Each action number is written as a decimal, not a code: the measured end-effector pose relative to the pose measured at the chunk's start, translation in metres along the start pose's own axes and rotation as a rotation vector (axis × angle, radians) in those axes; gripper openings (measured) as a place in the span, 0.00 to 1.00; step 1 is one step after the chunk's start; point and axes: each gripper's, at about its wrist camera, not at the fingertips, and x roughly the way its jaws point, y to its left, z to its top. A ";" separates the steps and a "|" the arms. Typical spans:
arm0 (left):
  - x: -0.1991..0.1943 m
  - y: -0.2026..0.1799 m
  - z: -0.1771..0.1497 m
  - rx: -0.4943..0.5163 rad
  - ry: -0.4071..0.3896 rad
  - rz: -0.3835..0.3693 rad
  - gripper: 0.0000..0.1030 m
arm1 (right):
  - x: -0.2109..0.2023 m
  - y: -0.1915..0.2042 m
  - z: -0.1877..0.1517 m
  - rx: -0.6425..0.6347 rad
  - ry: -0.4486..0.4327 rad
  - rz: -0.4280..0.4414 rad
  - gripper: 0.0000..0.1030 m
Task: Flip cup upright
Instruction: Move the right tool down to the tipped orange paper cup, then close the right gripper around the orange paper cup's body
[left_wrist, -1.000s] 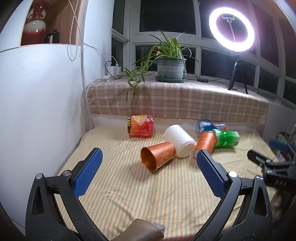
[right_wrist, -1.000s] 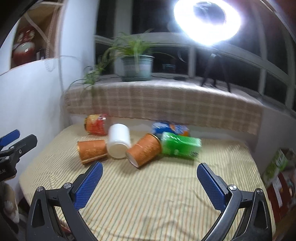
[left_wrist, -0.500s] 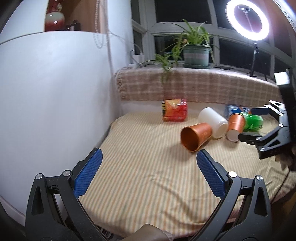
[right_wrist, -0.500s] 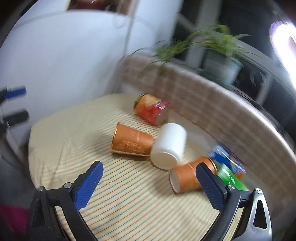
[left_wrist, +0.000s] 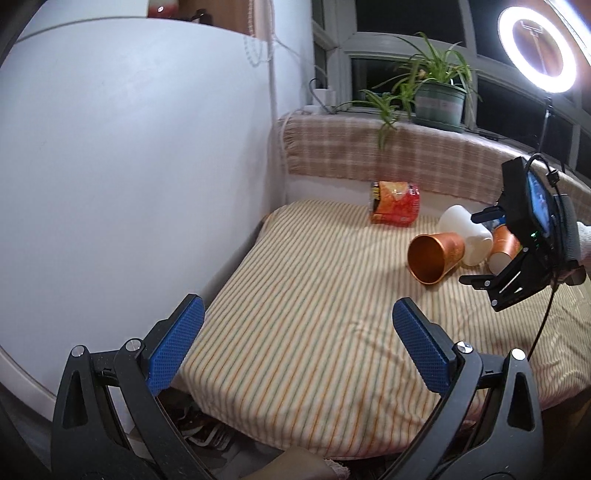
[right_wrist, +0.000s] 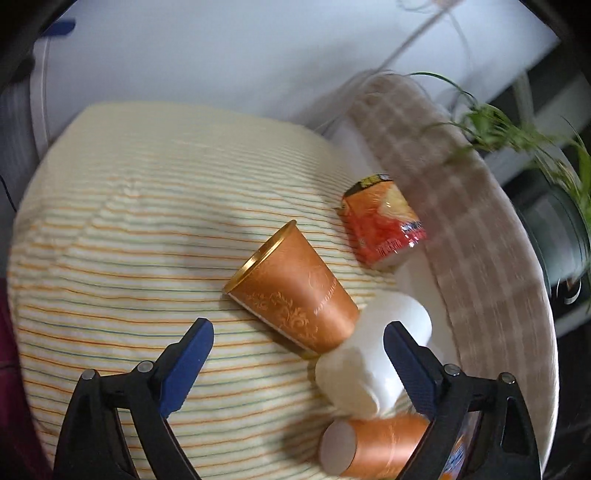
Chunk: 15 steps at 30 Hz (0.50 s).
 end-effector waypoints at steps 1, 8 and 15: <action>0.000 0.002 0.000 -0.005 0.002 0.003 1.00 | 0.003 0.000 0.003 -0.014 0.002 -0.002 0.90; -0.002 0.015 0.000 -0.035 0.007 0.027 1.00 | 0.028 0.000 0.020 -0.103 0.030 -0.005 0.89; -0.008 0.030 -0.001 -0.053 0.005 0.055 1.00 | 0.049 -0.003 0.032 -0.112 0.054 0.014 0.85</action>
